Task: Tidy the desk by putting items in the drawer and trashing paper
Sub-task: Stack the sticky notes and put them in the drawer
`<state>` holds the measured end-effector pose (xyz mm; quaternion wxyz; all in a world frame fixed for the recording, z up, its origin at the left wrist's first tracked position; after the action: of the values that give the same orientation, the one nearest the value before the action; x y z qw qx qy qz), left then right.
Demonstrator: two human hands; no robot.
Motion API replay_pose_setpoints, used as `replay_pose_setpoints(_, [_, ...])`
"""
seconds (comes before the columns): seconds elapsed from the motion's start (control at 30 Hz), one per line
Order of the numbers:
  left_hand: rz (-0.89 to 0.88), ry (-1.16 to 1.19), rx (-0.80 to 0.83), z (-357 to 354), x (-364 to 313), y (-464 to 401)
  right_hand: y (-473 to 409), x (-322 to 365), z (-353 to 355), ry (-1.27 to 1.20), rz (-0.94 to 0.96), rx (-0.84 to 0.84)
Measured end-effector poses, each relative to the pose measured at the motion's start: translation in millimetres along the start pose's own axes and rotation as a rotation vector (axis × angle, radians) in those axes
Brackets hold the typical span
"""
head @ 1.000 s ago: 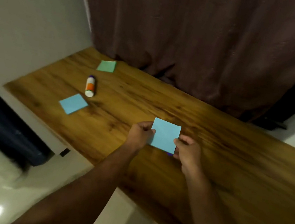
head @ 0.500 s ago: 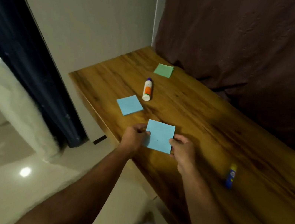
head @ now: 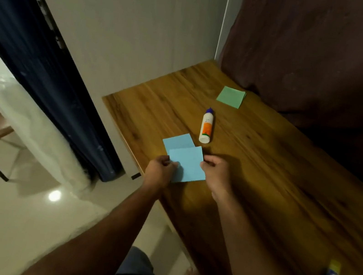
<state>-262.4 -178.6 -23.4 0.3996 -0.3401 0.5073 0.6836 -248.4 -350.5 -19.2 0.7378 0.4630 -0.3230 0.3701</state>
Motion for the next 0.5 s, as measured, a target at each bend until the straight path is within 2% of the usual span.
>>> replay_pose_setpoints(0.13, [-0.014, -0.101, -0.033, 4.2, -8.3, -23.9, -29.1, 22.7, -23.9, 0.128, 0.066, -0.017])
replay_pose_setpoints(0.3, [-0.023, -0.178, 0.058, 6.3, -13.2, -54.4, -40.3, 32.3, -48.8, 0.294, 0.083, -0.148])
replay_pose_setpoints(0.5, [0.03, -0.23, 0.167, 7.5, -11.9, -84.0, -45.9, 39.5, -64.5, 0.344, -0.028, -0.259])
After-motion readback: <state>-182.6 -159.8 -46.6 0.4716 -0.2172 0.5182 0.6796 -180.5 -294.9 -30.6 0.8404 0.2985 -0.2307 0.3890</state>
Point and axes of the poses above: each hand's wrist, its own y-axis away from the middle knuckle, its own z-axis out of the back of the hand, x = y × z, the point moved 4 cm from there along -y, towards the middle knuckle, and after that the axes turned 6 degrees about -z, right-handed, at the moved point
